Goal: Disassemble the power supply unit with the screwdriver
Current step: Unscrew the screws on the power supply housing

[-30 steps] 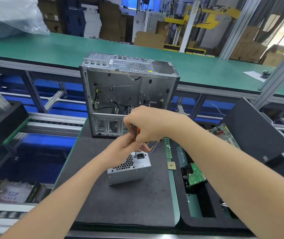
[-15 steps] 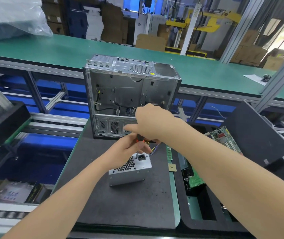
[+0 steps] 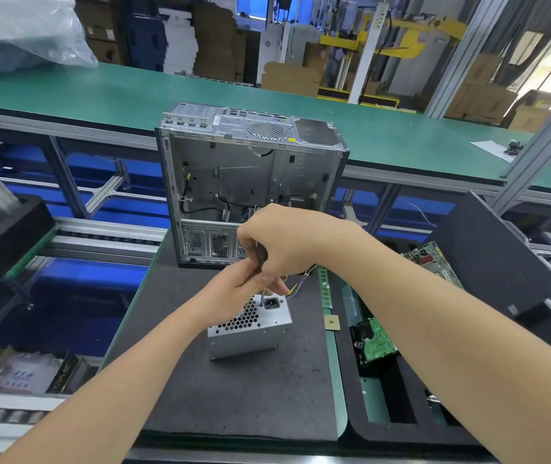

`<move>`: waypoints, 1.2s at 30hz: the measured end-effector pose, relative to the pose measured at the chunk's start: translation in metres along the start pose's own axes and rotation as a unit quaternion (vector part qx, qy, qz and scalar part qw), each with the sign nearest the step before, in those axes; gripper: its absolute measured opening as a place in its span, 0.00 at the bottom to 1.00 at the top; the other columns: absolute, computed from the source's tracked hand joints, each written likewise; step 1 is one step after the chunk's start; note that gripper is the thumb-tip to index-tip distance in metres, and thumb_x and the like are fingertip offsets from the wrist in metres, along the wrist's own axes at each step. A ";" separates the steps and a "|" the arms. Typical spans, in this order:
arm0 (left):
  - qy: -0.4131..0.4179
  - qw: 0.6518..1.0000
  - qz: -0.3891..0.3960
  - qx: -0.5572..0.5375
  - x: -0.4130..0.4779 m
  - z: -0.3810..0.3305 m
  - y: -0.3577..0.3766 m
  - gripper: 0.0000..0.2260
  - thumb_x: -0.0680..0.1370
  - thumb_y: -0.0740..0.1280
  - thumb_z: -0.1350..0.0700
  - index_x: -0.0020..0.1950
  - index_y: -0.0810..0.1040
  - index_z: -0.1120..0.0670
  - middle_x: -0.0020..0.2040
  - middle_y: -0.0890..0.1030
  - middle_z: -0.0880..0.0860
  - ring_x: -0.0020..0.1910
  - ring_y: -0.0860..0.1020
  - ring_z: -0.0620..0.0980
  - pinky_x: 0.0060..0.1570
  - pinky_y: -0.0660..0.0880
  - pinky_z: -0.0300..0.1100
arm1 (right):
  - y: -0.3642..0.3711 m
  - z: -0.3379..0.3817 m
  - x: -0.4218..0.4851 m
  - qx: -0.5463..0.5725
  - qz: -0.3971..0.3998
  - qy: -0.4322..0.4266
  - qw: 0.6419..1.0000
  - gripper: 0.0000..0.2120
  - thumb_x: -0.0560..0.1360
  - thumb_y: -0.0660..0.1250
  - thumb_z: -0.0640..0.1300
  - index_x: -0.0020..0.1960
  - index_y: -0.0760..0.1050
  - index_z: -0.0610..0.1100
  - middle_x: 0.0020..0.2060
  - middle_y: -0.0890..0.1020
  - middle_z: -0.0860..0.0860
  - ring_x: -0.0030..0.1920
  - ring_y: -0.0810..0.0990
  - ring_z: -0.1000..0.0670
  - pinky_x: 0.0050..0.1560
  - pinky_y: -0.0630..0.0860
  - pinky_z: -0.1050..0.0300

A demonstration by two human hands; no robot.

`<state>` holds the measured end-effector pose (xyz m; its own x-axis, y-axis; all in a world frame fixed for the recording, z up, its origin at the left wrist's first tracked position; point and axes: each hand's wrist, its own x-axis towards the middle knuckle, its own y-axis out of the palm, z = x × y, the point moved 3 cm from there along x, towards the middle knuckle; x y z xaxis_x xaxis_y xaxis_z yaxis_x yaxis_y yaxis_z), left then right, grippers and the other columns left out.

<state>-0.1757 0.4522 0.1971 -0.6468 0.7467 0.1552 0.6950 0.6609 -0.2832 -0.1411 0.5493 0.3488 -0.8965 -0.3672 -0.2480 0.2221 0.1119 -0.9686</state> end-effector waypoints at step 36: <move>0.001 1.000 -0.007 -0.019 0.002 0.005 -0.002 0.09 0.87 0.59 0.54 0.61 0.78 0.50 0.53 0.87 0.50 0.57 0.85 0.51 0.62 0.80 0.54 | -0.010 -0.007 0.000 -0.030 -0.169 0.114 0.979 0.24 0.76 0.64 0.66 0.37 0.70 0.46 0.34 0.72 0.51 0.33 0.75 0.47 0.29 0.64 0.58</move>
<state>-0.1800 0.4523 0.1927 -0.6562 0.7370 0.1617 0.6969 0.6742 -0.2445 -0.1463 0.5549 0.3584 -0.9785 -0.1785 0.1033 -0.1183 0.0759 -0.9901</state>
